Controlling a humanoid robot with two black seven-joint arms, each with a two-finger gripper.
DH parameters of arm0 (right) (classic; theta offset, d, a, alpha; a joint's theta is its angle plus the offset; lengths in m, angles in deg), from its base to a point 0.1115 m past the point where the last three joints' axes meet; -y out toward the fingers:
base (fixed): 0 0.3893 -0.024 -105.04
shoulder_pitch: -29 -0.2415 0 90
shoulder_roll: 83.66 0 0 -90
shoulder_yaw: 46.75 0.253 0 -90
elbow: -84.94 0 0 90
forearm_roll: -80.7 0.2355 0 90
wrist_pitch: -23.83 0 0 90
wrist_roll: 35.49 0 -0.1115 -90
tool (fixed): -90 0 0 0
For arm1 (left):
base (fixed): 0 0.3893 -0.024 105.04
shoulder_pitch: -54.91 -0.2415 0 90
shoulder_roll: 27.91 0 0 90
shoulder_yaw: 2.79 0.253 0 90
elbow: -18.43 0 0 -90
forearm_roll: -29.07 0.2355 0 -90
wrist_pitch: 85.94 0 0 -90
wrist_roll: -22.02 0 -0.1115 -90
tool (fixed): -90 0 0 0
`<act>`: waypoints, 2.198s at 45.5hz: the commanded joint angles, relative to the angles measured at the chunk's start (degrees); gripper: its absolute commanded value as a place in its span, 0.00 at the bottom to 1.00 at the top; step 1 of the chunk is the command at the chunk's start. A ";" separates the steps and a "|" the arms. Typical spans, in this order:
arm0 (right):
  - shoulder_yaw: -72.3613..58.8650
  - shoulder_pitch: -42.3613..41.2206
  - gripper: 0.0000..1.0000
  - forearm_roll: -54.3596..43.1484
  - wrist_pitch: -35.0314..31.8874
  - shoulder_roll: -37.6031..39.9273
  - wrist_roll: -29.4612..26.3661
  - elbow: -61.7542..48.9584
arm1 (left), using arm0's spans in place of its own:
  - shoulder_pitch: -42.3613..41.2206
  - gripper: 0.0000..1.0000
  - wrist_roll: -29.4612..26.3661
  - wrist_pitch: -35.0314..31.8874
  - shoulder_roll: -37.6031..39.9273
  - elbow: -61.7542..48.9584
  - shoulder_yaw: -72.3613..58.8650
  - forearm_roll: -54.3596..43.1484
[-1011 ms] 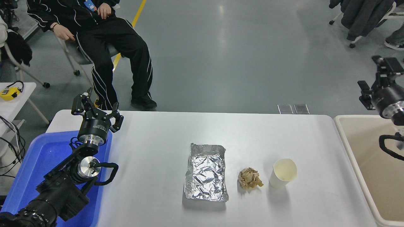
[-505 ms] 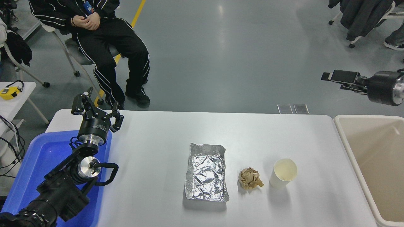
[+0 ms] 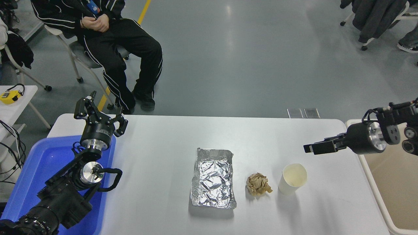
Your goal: Dispose of the paper cup in the dustbin
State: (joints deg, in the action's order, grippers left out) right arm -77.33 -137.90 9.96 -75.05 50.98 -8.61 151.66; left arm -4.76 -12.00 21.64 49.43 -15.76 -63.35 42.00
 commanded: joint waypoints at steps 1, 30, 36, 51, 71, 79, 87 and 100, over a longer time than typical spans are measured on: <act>-0.80 8.52 0.99 4.02 6.33 -6.05 -0.52 -4.40 | 0.00 1.00 0.00 0.00 0.00 0.00 0.00 -0.01; -0.97 15.73 0.98 5.35 13.45 -10.80 -0.52 -11.70 | 0.00 1.00 0.00 0.00 0.00 0.00 0.00 -0.01; -1.24 15.99 0.91 5.35 15.47 -11.24 -0.43 -12.14 | 0.00 1.00 0.00 0.00 0.00 0.00 0.00 -0.01; -5.01 15.38 0.00 4.73 17.84 -11.06 0.01 -12.23 | 0.00 1.00 0.00 0.00 0.00 0.00 0.00 -0.01; -3.79 14.59 0.00 6.13 17.93 -10.10 0.09 -12.67 | 0.00 1.00 0.00 0.00 0.00 0.00 0.00 -0.01; 9.56 12.57 0.00 8.94 17.49 -4.56 3.26 -12.05 | 0.00 1.00 0.00 0.00 0.00 0.00 0.00 -0.01; 15.37 12.74 0.00 26.49 16.97 -4.03 3.00 -23.09 | 0.00 1.00 0.00 0.00 0.00 0.00 0.00 -0.01; 14.32 16.08 0.00 46.64 12.66 -7.10 -0.77 -49.83 | 0.00 1.00 0.00 0.00 0.00 0.00 0.00 -0.01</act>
State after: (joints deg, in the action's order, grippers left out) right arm -64.64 -124.05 42.04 -59.67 44.91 -6.34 118.77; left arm -4.77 -12.00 21.64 49.44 -15.75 -63.35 41.98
